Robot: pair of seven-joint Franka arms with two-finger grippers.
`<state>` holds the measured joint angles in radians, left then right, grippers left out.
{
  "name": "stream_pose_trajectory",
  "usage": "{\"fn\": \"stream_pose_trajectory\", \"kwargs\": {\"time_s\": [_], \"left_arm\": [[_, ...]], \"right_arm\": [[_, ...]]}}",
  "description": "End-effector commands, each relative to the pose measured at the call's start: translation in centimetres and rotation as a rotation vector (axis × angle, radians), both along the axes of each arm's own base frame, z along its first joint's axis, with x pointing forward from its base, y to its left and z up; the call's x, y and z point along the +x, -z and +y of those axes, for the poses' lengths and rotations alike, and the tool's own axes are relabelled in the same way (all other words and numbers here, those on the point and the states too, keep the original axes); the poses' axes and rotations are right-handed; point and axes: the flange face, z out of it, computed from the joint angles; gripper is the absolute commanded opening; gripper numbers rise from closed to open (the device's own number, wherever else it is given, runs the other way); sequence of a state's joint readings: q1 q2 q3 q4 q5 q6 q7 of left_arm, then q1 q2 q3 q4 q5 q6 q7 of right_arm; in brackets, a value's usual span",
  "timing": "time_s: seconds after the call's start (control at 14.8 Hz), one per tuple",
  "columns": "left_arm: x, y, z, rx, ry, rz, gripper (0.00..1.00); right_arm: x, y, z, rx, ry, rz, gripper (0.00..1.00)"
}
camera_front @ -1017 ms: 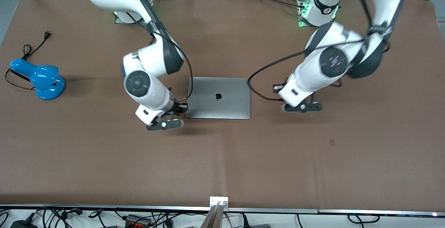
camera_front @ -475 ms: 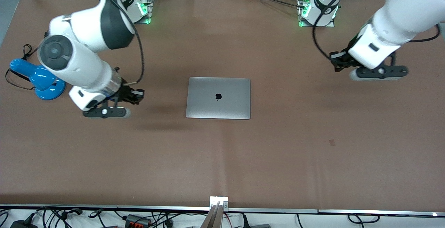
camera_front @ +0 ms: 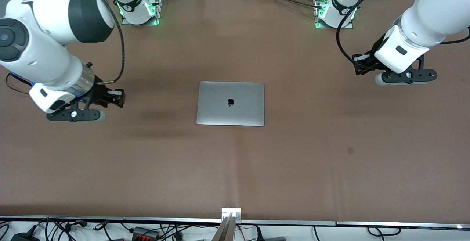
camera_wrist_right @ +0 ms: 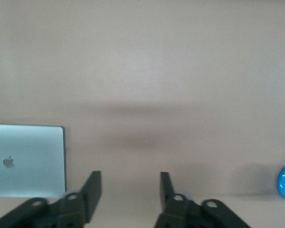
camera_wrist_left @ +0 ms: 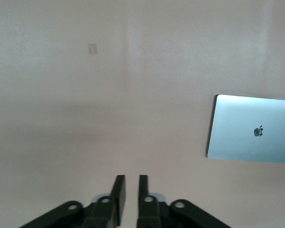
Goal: Close laptop with both arms from behind
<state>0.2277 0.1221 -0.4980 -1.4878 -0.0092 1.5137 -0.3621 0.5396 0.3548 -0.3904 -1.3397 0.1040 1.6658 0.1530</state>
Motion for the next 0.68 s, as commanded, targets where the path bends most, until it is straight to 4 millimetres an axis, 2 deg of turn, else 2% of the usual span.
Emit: {"fn": "stream_pose_trajectory", "kwargs": {"time_s": [0.0,0.07,0.14,0.2,0.41,0.54,0.61], "left_arm": [[-0.2,-0.8,1.0,-0.007,-0.019,0.006,0.41],[-0.2,-0.5,1.8,-0.003,-0.036,0.011,0.63],[-0.2,-0.1,3.6,0.009,-0.070,0.017,0.93],[-0.6,0.2,4.7,0.020,-0.080,0.019,1.00],[-1.0,0.8,6.7,0.027,-0.069,-0.015,1.00],[-2.8,1.8,8.1,0.046,-0.056,-0.037,1.00],[-3.3,2.1,7.7,0.050,-0.052,-0.031,1.00]], "right_arm": [[0.4,-2.5,-3.3,0.016,0.029,-0.033,1.00],[0.6,-2.5,-4.7,0.025,0.038,-0.032,1.00],[0.8,-2.9,-6.5,0.043,0.047,-0.034,1.00],[0.9,-2.9,-7.9,0.060,0.058,-0.033,1.00],[0.9,-3.6,-12.5,0.097,0.109,-0.041,1.00],[0.8,-3.8,-15.3,0.088,0.144,-0.046,1.00],[0.5,-4.1,-15.9,0.082,0.150,-0.048,1.00]]}}
